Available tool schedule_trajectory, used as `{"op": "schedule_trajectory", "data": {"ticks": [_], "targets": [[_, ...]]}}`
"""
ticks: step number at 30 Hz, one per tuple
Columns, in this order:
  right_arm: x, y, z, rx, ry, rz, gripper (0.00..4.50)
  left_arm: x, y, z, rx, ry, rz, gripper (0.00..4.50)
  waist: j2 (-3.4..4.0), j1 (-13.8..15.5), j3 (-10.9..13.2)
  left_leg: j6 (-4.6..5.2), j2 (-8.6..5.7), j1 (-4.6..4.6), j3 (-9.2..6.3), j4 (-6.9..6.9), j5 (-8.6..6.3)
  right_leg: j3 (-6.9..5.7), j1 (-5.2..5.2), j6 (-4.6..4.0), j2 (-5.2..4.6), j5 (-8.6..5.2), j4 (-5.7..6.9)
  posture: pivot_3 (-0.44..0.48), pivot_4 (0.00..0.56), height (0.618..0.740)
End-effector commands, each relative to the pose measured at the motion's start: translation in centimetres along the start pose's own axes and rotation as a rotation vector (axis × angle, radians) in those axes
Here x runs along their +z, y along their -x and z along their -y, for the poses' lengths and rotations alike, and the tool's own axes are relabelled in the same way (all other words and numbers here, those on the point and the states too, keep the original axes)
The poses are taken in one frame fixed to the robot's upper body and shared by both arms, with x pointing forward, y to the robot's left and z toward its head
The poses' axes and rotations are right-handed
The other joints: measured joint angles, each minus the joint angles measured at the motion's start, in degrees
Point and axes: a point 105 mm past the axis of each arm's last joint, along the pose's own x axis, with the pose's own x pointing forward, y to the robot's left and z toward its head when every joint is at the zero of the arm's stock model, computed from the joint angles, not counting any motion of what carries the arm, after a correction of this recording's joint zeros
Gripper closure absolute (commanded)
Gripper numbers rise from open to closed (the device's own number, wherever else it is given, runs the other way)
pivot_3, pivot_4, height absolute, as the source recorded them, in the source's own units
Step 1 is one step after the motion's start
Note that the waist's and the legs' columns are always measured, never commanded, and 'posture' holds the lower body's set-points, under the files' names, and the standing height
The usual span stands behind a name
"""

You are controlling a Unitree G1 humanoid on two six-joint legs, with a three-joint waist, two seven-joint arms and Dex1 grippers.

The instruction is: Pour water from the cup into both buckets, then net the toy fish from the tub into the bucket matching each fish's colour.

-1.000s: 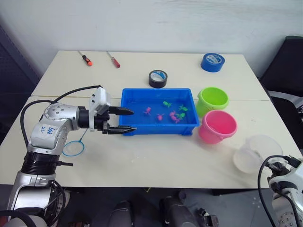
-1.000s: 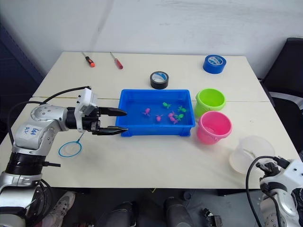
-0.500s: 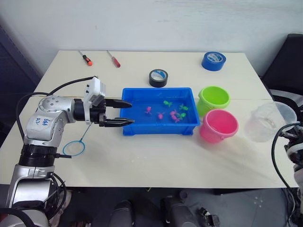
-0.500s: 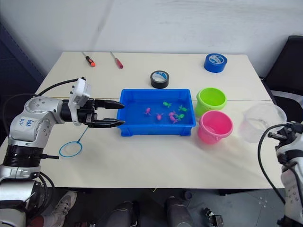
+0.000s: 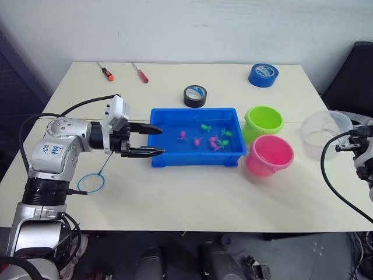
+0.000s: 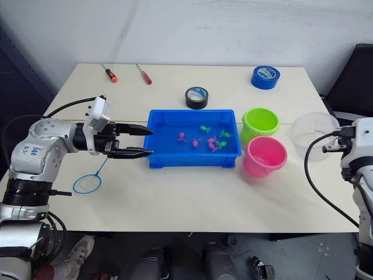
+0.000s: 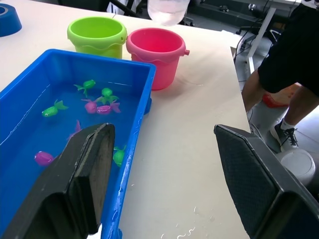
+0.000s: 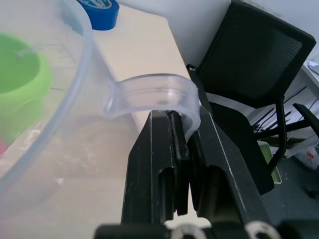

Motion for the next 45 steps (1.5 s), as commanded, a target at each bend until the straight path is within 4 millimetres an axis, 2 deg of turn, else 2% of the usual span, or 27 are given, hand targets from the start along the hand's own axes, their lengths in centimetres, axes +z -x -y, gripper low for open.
{"op": "schedule_trajectory", "data": {"ticks": [1, 22, 32, 45], "targets": [[2.3, 0.0, 0.7, -0.016, 0.095, 0.07, 4.48, 2.3, 0.5, -0.2, 0.015, -0.076, 0.064, 0.99, 0.0, 0.0, 0.0, 0.0, 0.0, 0.0, 0.0, 0.0, 0.0, 0.0, 0.0, 0.0, 0.0, 0.0, 0.0, 0.0, 0.15, 0.734], [4.5, -1.2, -0.4, -0.002, 0.479, 0.125, 4.48, 3.3, 0.0, -0.3, 0.035, -0.106, 0.151, 0.99, 0.0, -0.1, 0.0, 0.0, 0.01, -0.01, 0.03, 0.16, 0.0, 0.01, 0.0, 0.0, 0.01, 0.0, 0.08, 0.0, 0.15, 0.734], [4.6, -1.5, -1.8, 0.017, 0.645, 0.135, 4.48, 3.3, -0.2, -0.2, 0.039, -0.112, 0.167, 0.99, 0.0, -0.1, 0.0, 0.0, 0.02, 0.0, 0.04, 0.21, 0.0, 0.0, 0.0, 0.01, 0.01, 0.0, 0.11, 0.0, 0.15, 0.734], [5.2, -1.9, -2.3, 0.005, 0.835, 0.173, 4.48, 3.2, -0.2, -0.1, 0.044, -0.112, 0.173, 0.99, 0.0, -0.1, 0.0, 0.0, 0.01, 0.0, 0.08, 0.25, 0.0, -0.01, -0.03, 0.01, 0.02, 0.0, 0.2, 0.0, 0.15, 0.734]]}}
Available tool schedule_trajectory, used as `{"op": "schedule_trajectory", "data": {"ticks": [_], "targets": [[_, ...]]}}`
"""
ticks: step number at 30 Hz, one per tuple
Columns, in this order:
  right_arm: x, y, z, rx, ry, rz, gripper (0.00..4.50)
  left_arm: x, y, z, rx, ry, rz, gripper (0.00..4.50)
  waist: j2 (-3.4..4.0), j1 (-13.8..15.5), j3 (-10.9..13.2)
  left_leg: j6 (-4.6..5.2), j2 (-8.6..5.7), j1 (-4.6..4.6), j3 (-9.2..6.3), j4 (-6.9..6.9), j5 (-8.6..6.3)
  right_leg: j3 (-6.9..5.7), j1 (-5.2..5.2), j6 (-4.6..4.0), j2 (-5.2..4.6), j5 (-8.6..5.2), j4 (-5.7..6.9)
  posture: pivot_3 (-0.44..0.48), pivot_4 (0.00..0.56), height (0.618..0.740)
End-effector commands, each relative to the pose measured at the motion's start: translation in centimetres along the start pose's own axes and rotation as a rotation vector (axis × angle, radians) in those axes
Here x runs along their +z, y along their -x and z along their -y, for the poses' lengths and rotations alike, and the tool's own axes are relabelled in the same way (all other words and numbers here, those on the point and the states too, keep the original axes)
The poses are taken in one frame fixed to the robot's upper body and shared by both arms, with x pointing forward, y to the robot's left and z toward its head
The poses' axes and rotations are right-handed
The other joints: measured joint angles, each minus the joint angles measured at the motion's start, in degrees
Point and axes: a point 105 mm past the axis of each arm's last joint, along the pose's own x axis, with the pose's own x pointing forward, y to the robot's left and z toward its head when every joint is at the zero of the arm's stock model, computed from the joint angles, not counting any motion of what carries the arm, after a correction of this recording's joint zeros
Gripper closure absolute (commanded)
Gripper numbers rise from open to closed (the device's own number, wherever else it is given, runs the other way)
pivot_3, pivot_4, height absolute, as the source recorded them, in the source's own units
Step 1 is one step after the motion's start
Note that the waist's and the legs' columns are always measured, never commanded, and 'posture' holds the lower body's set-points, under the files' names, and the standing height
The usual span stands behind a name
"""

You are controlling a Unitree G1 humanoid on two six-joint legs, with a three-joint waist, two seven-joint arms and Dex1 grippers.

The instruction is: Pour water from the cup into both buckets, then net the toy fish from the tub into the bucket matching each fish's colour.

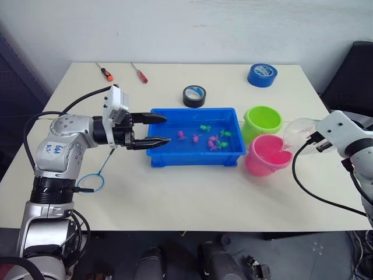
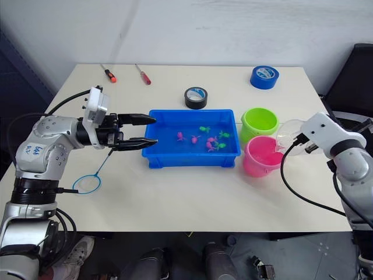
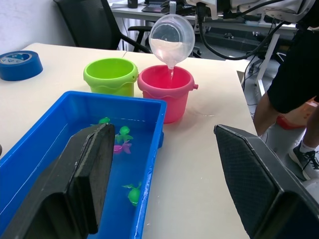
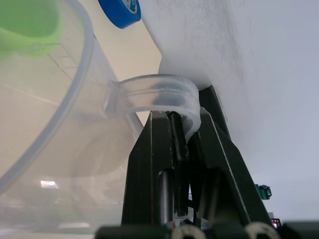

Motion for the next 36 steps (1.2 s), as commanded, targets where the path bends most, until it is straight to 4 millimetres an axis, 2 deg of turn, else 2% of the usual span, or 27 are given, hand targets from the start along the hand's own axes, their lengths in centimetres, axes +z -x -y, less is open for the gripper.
{"op": "schedule_trajectory", "data": {"ticks": [1, 24, 33, 36], "targets": [[1.29, 0.03, 2.42, -0.086, 0.092, 0.045, 4.48, 1.55, 0.31, 0.26, 0.001, -0.057, 0.049, 0.99, 0.0, 0.0, 0.0, 0.0, 0.0, 0.0, 0.0, 0.01, 0.0, 0.0, 0.0, 0.0, 0.0, 0.0, 0.0, 0.0, 0.15, 0.734], [1.71, -0.37, 2.44, -0.097, 0.137, 0.07, 4.48, 1.48, 0.34, 0.29, 0.004, -0.056, 0.044, 0.99, 0.0, 0.0, 0.0, 0.06, 0.0, -0.01, 0.03, 0.47, -0.04, 0.0, 0.0, 0.03, 0.01, -0.02, 0.35, 0.0, 0.15, 0.734], [0.96, -0.7, 1.77, -0.069, -0.156, 0.01, 4.48, 1.36, 0.47, 0.32, 0.009, -0.049, 0.039, 0.99, 0.0, -0.1, 0.0, 0.06, 0.02, -0.01, 0.04, 0.54, -0.04, 0.0, 0.0, 0.04, 0.02, -0.02, 0.45, 0.0, 0.15, 0.734], [0.8, -0.75, 1.66, -0.06, -0.189, -0.003, 4.48, 1.36, 0.54, 0.26, 0.015, -0.04, 0.042, 0.99, 0.0, 0.0, 0.0, 0.07, 0.01, -0.02, 0.04, 0.54, -0.05, -0.01, 0.0, 0.04, 0.0, -0.02, 0.44, 0.0, 0.15, 0.734]]}}
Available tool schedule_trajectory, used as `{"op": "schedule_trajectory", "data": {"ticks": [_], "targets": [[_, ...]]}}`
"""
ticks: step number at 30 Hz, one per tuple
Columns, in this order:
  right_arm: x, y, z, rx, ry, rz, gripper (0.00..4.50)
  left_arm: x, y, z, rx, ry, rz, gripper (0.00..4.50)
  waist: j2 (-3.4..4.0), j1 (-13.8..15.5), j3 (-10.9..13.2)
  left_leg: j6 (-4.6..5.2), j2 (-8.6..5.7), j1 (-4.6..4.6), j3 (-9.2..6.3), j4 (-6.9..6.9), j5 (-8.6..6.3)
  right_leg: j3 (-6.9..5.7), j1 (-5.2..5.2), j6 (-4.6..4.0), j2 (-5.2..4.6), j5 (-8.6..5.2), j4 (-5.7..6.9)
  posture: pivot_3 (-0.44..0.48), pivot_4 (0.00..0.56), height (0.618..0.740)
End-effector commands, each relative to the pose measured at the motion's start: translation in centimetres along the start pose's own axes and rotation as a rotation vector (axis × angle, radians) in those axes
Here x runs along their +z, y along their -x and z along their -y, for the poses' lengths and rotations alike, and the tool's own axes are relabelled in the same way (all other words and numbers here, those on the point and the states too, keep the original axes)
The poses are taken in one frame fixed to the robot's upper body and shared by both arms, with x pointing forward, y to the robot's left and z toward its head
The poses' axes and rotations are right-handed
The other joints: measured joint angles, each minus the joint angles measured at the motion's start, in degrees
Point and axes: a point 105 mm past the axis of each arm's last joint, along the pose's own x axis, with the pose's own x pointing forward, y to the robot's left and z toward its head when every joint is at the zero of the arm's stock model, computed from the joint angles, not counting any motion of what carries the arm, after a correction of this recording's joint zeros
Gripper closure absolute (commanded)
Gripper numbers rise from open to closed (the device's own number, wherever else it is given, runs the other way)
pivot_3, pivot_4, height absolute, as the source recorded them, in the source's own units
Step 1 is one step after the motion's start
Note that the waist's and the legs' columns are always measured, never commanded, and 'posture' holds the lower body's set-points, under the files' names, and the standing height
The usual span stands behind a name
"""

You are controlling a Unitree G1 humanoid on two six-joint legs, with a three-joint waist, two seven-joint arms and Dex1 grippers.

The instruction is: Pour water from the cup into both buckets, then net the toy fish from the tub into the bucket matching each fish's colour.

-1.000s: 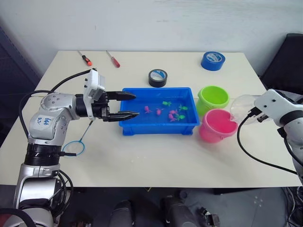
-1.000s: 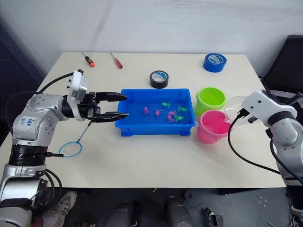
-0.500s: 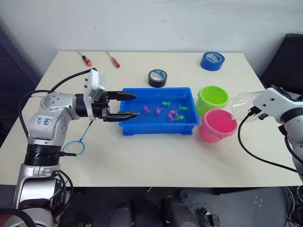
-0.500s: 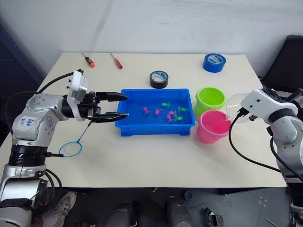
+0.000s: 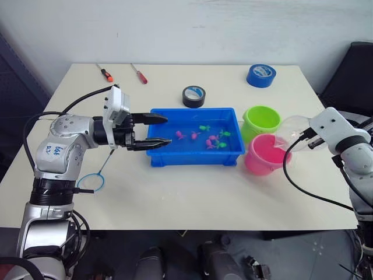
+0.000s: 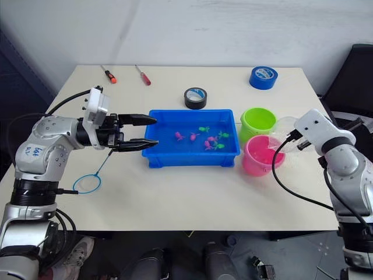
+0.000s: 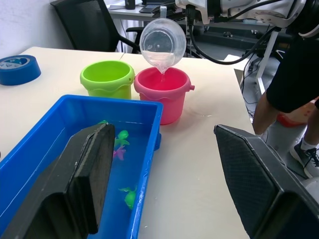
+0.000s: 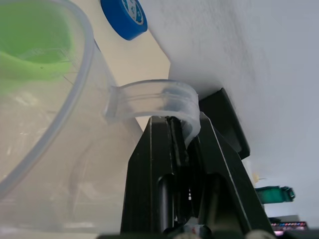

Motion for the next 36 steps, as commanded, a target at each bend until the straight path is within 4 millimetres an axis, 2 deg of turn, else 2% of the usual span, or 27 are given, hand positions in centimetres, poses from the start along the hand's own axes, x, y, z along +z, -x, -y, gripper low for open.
{"op": "schedule_trajectory", "data": {"ticks": [1, 9, 14, 24, 30, 36], "targets": [[0.9, 0.4, 2.4, -0.077, -0.057, 0.026, 4.48, 1.5, 0.7, -0.2, 0.025, -0.02, 0.06, 0.99, 0.0, 0.0, 0.0, 0.0, 0.0, 0.0, 0.0, 0.0, 0.0, 0.0, 0.0, 0.0, 0.0, 0.0, 0.0, 0.0, 0.15, 0.734], [1.4, -1.3, 4.1, -0.153, -0.186, 0.003, 4.48, 2.5, 1.7, -2.3, 0.109, 0.009, 0.122, 0.99, 0.0, -0.3, 0.0, 0.01, 0.01, 0.02, 0.0, 0.03, 0.0, -0.03, 0.0, 0.0, 0.02, 0.0, 0.04, 0.0, 0.15, 0.734], [1.7, -2.7, 4.3, -0.167, -0.183, -0.001, 4.48, 2.5, 2.3, -3.3, 0.125, -0.01, 0.103, 0.99, 0.0, -0.2, 0.0, 0.01, -0.01, 0.0, 0.02, -0.02, -0.01, -0.07, -0.04, 0.0, 0.0, 0.0, 0.0, 0.0, 0.15, 0.734], [3.7, -6.6, 2.7, -0.166, -0.201, 0.009, 4.48, 2.2, 3.1, -4.1, 0.141, -0.043, 0.064, 0.99, 0.02, -1.8, 0.0, 0.02, 0.01, 0.0, 0.11, 0.0, -0.01, -0.06, -0.09, 0.0, 0.0, 0.0, 0.09, 0.0, 0.15, 0.734], [4.9, -8.0, 2.3, -0.18, -0.18, 0.028, 4.48, 2.2, 3.2, -4.4, 0.177, -0.049, 0.06, 0.99, 0.02, -1.7, 0.0, 0.0, 0.02, -0.03, 0.1, 0.0, 0.0, -0.03, -0.18, 0.0, -0.01, 0.0, 0.17, 0.0, 0.15, 0.734], [7.1, -9.3, 1.8, -0.215, -0.077, 0.065, 4.48, 2.1, 3.2, -4.6, 0.212, -0.039, 0.071, 0.99, 0.03, -1.8, 0.0, -0.01, 0.01, -0.09, 0.19, 0.0, 0.0, -0.03, -0.34, 0.0, -0.02, 0.0, 0.28, 0.0, 0.15, 0.734]]}}
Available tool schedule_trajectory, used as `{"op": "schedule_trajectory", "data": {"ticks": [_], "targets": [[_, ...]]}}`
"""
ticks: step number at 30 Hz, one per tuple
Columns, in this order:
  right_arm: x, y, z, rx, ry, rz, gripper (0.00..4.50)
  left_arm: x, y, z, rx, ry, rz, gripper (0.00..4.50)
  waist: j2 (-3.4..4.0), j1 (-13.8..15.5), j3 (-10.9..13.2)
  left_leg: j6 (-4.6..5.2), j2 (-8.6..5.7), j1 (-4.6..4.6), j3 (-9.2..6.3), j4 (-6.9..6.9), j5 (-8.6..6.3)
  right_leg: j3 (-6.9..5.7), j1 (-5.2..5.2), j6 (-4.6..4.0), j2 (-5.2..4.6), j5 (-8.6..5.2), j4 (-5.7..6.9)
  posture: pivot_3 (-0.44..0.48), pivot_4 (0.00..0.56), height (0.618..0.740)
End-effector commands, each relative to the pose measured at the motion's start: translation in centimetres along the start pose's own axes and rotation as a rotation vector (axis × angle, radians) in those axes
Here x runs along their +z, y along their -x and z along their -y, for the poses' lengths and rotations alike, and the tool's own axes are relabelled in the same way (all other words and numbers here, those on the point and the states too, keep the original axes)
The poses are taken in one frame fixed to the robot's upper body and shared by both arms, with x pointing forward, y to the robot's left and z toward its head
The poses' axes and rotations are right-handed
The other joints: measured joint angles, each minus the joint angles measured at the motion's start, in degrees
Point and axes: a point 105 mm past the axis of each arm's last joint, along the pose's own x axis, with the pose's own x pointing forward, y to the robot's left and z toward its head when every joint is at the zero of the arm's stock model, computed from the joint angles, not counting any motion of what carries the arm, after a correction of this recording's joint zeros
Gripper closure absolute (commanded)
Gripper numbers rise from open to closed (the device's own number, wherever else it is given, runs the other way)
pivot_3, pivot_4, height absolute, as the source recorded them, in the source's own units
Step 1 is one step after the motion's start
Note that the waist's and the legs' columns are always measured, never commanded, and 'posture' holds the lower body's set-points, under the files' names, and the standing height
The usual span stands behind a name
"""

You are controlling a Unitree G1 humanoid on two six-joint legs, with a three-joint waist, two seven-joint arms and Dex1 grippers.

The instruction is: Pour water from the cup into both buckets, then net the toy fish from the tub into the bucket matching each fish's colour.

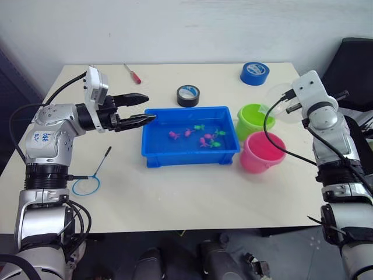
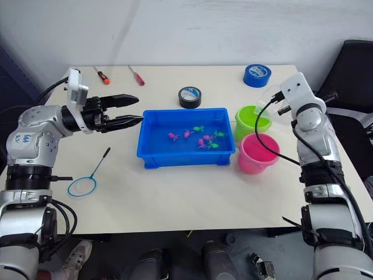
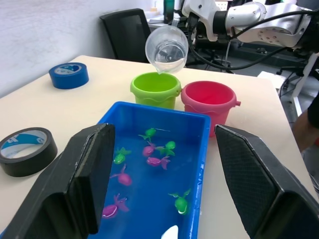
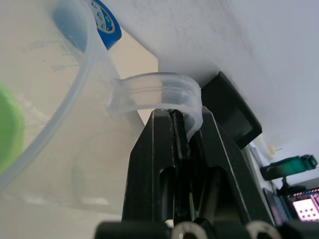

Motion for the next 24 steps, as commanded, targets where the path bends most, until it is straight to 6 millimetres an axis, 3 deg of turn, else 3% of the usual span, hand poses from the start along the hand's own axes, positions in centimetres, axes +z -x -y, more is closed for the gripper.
{"op": "schedule_trajectory", "data": {"ticks": [1, 10, 24], "targets": [[2.3, -0.4, 1.0, -0.071, 0.063, 0.074, 4.48, 1.3, 0.3, 0.0, 0.018, -0.044, 0.026, 0.99, 0.0, 0.0, 0.0, 0.0, 0.0, -0.02, 0.0, 0.0, 0.0, 0.0, -0.03, 0.0, 0.0, 0.0, 0.01, 0.0, 0.15, 0.734], [3.9, -0.8, 0.5, -0.102, 0.237, 0.139, 4.48, 1.1, 0.2, 0.2, 0.037, -0.037, 0.028, 0.99, 0.0, -0.1, 0.0, -0.07, 0.0, -0.18, 0.13, 0.01, 0.04, 0.04, -0.33, 0.0, 0.0, 0.0, 0.18, 0.0, 0.15, 0.734], [4.6, -0.6, 0.9, -0.154, 0.423, 0.194, 4.48, 1.1, 0.2, 0.5, 0.049, -0.041, 0.027, 0.99, 0.0, -1.0, 0.0, -0.11, -0.01, -0.18, 0.14, 0.0, 0.08, 0.04, -0.38, 0.0, 0.01, 0.0, 0.26, 0.0, 0.15, 0.734]]}}
